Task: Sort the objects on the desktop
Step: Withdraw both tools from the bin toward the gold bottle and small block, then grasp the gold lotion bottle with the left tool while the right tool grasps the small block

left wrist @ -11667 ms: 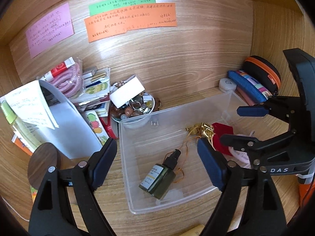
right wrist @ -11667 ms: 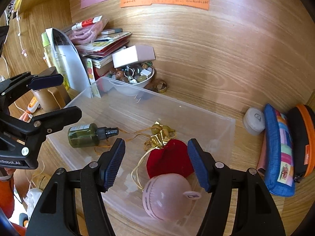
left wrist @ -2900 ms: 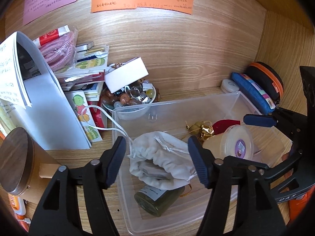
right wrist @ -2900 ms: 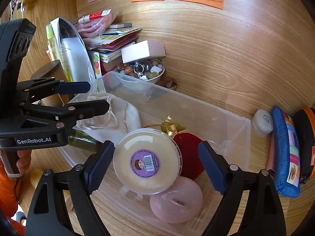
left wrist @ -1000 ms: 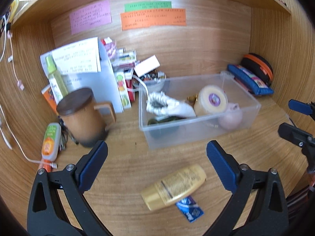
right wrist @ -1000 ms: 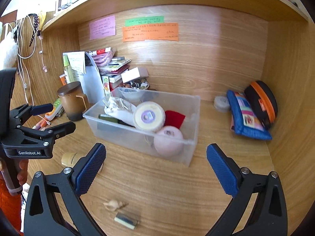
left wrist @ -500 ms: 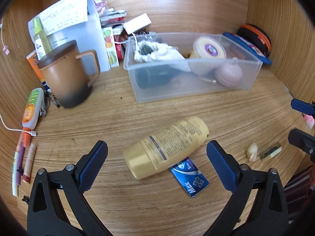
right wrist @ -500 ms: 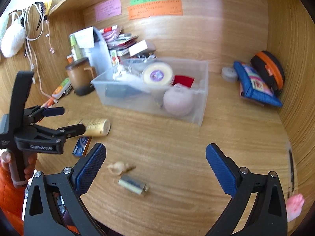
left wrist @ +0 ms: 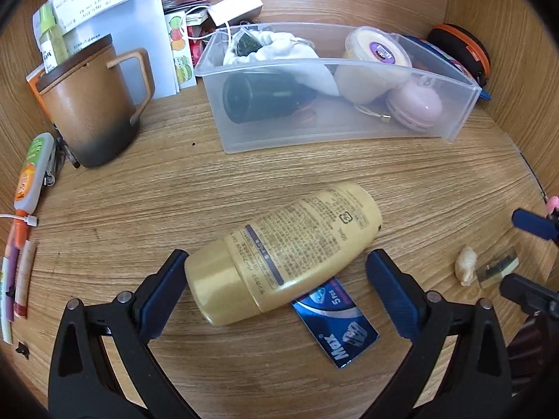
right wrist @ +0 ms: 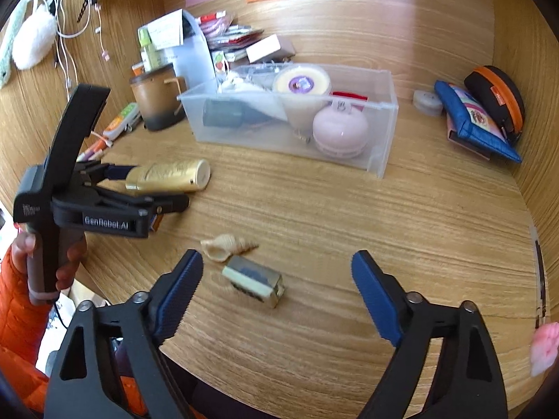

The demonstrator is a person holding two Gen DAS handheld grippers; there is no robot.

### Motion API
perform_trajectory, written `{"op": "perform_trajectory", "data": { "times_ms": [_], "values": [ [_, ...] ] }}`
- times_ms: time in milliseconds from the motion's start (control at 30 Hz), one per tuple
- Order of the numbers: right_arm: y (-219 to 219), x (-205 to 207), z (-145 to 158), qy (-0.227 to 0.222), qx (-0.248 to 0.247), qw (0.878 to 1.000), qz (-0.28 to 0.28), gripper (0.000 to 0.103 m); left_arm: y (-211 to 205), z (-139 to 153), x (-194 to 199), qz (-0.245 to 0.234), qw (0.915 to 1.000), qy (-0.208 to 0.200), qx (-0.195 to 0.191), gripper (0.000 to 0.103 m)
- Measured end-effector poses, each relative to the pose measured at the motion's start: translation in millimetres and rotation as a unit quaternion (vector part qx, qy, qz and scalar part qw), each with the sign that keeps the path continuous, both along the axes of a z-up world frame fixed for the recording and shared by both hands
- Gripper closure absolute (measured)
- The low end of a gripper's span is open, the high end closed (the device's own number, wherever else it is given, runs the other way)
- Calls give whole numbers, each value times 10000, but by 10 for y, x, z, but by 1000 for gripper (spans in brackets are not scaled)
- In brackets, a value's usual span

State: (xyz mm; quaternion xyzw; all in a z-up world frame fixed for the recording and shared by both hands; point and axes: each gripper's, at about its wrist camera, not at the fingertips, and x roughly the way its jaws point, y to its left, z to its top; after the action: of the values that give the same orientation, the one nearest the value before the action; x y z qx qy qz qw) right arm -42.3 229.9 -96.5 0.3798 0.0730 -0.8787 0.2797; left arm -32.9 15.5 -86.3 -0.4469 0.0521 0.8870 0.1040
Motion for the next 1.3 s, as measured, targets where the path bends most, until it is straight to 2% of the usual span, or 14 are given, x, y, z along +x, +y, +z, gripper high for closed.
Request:
{"op": "perform_trajectory", "data": {
  "times_ms": [200, 333, 400, 500, 633, 667, 867, 933, 1067, 1267, 1300],
  "values": [
    [-31, -17, -131, -188, 97, 9998, 43, 42, 23, 6, -27, 60, 10000, 0, -4, 1],
    [-38, -15, -134, -91, 127, 9999, 26, 56, 48, 15, -62, -9, 10000, 17, -1, 3],
    [-44, -22, -132, -22, 185, 9998, 10, 63, 81, 25, -68, -49, 10000, 44, -1, 8],
    [-55, -27, -124, 59, 262, 9996, -20, 74, 96, 54, -85, -112, 9999, 75, 12, 25],
    [-31, -78, -115, 15, 217, 9997, -88, 88, 112, 86, -117, -179, 9998, 61, 16, 41],
    [-23, -92, -116, 0, 200, 9997, -109, 88, 122, 96, -123, -197, 9998, 43, 12, 45],
    [12, -177, -106, -13, 144, 9995, -271, 88, 129, 113, -122, -282, 9996, -62, -4, 46],
    [25, -201, -86, 53, 158, 9993, -329, 88, 131, 109, -143, -296, 9995, -66, -14, 44],
    [30, -278, -40, 142, 165, 9991, -354, 88, 173, 150, -198, -326, 9994, -3, -130, 32],
    [9, -414, 54, 252, 129, 9990, -343, 88, 383, 172, -353, -591, 9976, 8, -369, 32],
    [6, -424, 71, 280, 118, 9990, -339, 88, 407, 163, -379, -637, 9973, -8, -376, 36]
  ]
}}
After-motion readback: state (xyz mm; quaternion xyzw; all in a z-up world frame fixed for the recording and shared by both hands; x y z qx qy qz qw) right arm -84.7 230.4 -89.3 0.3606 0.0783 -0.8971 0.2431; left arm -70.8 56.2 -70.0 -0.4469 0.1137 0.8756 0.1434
